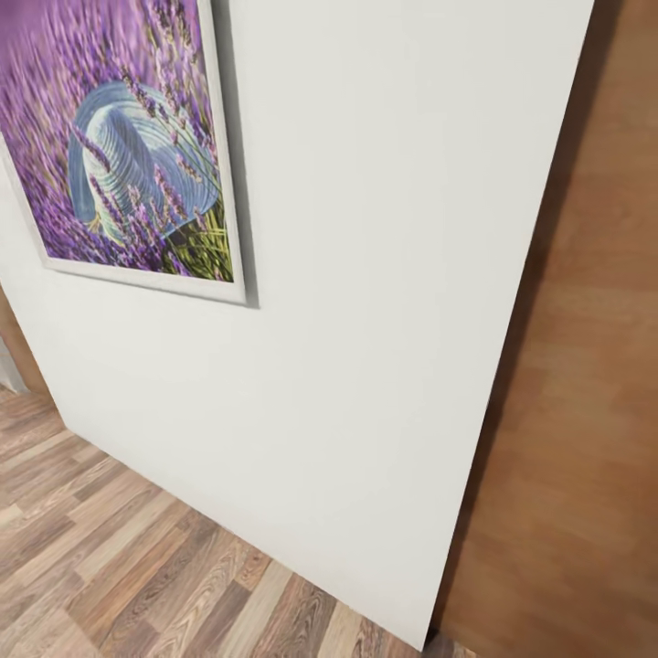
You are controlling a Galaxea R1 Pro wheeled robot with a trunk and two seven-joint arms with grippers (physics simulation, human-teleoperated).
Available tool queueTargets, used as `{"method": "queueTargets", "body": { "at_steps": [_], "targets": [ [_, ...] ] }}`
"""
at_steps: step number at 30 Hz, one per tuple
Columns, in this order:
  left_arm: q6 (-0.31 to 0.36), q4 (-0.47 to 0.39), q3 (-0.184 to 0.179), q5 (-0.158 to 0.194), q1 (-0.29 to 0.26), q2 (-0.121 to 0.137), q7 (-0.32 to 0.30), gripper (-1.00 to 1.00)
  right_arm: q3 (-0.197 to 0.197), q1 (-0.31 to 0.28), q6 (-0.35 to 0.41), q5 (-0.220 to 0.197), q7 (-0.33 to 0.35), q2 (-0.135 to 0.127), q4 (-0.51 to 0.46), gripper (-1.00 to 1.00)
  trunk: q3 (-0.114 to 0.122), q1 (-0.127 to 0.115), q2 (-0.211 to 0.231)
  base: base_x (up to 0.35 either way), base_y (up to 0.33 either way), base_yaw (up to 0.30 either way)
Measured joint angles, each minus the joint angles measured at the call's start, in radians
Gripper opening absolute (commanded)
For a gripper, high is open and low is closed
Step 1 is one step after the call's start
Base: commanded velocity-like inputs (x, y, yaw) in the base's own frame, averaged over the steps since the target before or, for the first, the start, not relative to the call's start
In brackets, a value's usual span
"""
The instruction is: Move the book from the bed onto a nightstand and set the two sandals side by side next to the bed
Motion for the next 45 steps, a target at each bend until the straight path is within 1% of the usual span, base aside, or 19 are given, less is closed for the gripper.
{"method": "queueTargets", "body": {
  "at_steps": [45],
  "targets": [
    [-0.001, 0.0, 0.001, 0.0, 0.0, 0.001, 0.0, 1.0, 0.0, 0.0, 0.0, 0.0, -0.001, 0.001, 0.001, 1.0, 0.0, 0.0, 0.0, 0.0, 0.0, 0.293]
  ]
}}
